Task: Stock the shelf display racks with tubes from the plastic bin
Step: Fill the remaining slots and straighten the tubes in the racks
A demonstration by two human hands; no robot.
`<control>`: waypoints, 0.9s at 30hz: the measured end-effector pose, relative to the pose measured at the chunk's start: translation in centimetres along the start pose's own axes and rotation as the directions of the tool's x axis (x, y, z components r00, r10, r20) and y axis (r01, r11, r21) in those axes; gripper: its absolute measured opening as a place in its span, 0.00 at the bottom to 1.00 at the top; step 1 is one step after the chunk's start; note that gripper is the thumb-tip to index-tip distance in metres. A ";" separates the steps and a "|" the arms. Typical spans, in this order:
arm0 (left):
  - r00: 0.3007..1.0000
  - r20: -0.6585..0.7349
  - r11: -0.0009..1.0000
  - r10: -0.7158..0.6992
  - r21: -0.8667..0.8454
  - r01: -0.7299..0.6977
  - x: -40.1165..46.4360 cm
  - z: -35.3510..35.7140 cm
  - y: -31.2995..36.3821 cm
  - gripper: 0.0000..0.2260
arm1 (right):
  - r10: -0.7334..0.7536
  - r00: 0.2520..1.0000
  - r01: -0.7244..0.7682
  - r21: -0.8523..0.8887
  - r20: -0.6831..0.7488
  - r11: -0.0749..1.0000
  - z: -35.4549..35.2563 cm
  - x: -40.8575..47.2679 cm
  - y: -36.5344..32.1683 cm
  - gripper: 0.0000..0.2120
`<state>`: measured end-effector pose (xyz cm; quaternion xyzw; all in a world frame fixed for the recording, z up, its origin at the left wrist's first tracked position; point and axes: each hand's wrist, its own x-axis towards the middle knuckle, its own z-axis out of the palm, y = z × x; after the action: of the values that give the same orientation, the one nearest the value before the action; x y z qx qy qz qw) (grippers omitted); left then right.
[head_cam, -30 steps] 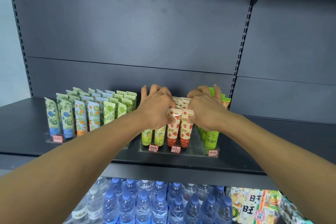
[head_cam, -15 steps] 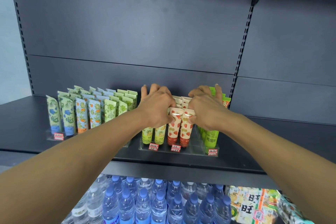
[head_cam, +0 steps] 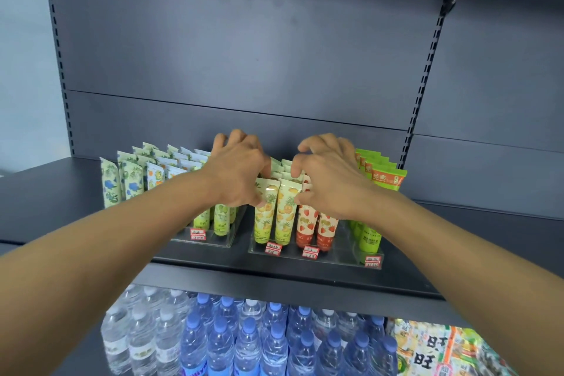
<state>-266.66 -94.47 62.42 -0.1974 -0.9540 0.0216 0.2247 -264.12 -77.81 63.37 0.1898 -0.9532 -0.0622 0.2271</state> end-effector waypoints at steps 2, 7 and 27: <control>1.000 -0.002 1.000 0.008 0.021 -0.008 0.0 0.6 0.0 0.21 | 0.005 0.999 -0.005 -0.019 0.036 1.000 0.6 0.6 -0.6 0.19; 1.000 -0.014 1.000 0.023 -0.007 -0.023 0.4 1.3 0.1 0.17 | 0.013 0.997 -0.007 -0.090 0.073 0.996 1.3 1.5 -1.1 0.16; 0.998 -0.056 0.993 0.016 -0.117 -0.022 0.1 0.2 -0.9 0.16 | 0.105 0.994 -0.105 0.044 0.002 0.993 0.2 1.1 -0.8 0.19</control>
<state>-267.23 -95.27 62.38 -0.2199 -0.9452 -0.0377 0.2385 -264.86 -78.94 63.47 0.1443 -0.9630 -0.0293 0.2258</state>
